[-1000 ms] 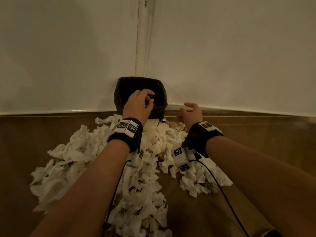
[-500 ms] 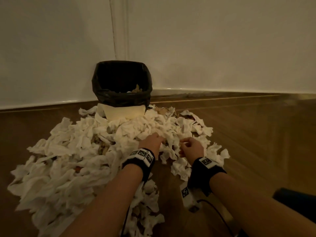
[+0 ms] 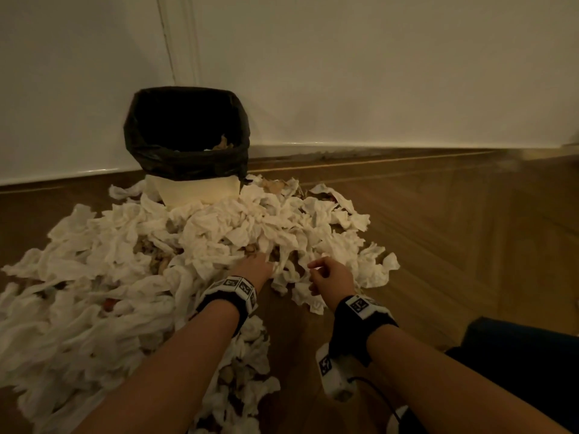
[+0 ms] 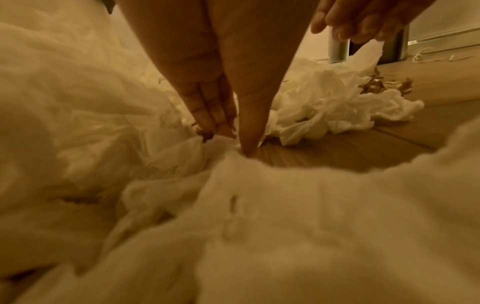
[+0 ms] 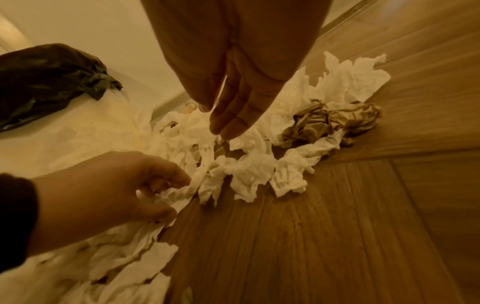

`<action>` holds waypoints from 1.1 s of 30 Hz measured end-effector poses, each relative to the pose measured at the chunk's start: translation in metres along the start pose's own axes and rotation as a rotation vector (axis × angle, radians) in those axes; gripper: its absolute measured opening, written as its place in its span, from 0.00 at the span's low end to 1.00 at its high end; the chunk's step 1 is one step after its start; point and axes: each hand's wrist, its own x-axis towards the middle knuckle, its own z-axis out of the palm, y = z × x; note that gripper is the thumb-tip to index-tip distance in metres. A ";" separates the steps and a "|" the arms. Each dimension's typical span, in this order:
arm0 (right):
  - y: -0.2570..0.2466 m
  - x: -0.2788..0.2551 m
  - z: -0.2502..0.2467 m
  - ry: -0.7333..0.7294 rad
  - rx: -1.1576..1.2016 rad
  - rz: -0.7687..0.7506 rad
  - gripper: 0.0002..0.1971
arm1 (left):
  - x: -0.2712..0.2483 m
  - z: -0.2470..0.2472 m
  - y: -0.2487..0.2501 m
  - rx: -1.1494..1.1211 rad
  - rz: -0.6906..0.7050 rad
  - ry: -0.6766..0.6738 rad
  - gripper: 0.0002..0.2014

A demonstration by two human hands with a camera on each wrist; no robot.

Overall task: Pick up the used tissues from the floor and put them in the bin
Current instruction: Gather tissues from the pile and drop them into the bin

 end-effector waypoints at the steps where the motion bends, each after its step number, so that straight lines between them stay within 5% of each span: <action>1: 0.002 0.000 -0.002 0.005 0.004 0.007 0.07 | -0.001 0.001 -0.001 -0.039 -0.017 0.010 0.21; 10: 0.012 -0.004 -0.006 0.014 -0.056 0.038 0.05 | -0.020 0.004 -0.003 -0.108 -0.005 -0.021 0.14; 12: 0.013 -0.005 -0.004 0.022 -0.070 0.020 0.05 | -0.023 -0.004 -0.007 -0.212 -0.006 0.066 0.13; 17: 0.010 -0.007 -0.003 0.024 -0.070 -0.008 0.04 | -0.032 -0.018 -0.023 -0.847 -0.123 0.600 0.11; 24: 0.002 -0.006 0.011 0.003 -0.156 -0.074 0.05 | -0.049 -0.034 -0.057 -1.329 -0.178 0.749 0.19; 33: -0.032 0.027 0.066 -0.285 -0.681 -0.389 0.14 | -0.066 -0.043 -0.084 -1.385 -0.252 0.928 0.17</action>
